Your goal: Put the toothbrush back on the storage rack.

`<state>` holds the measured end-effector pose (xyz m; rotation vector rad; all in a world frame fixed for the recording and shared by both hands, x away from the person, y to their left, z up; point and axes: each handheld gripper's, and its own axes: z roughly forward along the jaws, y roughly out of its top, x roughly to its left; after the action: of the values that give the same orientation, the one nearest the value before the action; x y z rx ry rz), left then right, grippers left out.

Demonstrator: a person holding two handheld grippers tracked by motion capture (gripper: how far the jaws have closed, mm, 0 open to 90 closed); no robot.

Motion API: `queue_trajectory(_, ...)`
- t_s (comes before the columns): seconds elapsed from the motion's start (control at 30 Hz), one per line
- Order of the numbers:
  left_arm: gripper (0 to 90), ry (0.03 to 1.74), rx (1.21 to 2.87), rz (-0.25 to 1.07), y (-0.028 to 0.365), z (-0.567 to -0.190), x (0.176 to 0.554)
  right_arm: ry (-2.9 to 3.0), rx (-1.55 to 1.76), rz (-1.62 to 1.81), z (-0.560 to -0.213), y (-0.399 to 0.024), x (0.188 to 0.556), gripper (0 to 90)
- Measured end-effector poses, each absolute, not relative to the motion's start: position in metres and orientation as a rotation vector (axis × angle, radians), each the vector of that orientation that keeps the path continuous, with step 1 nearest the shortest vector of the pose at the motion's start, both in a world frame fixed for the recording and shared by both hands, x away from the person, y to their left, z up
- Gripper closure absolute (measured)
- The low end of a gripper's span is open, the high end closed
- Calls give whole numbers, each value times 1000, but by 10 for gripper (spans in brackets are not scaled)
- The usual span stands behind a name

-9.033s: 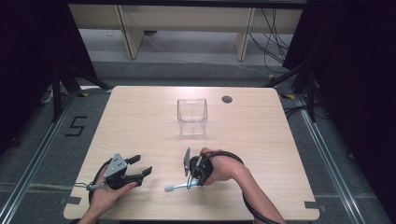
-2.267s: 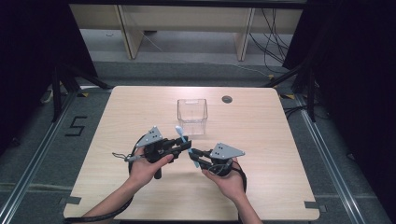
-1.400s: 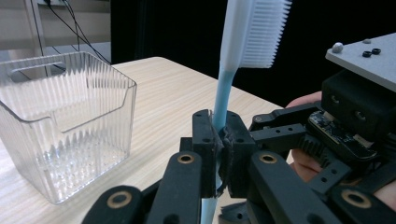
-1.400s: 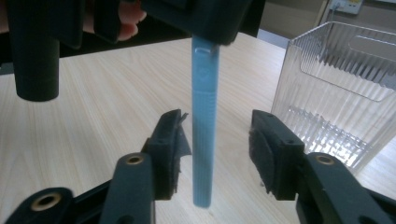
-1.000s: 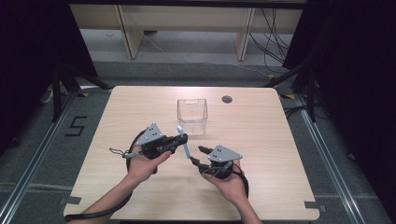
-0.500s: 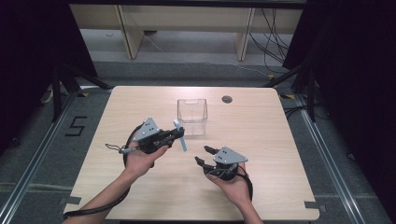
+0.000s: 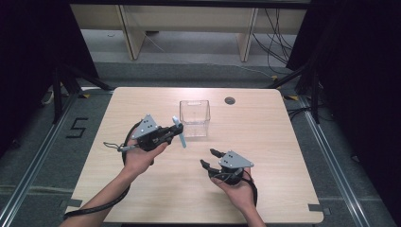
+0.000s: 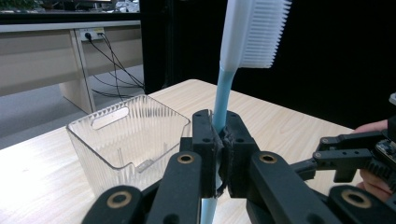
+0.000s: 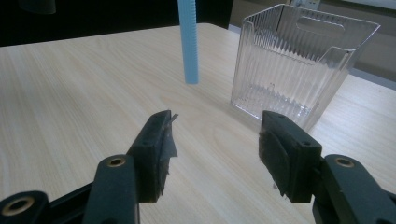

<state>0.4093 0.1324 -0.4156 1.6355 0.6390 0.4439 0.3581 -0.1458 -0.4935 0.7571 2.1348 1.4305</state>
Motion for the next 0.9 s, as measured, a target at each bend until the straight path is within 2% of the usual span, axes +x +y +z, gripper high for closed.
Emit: queue_trajectory(0.9,852,632,1619,518,135,-402,428,2091,726,1421,-497,-148,361,435)
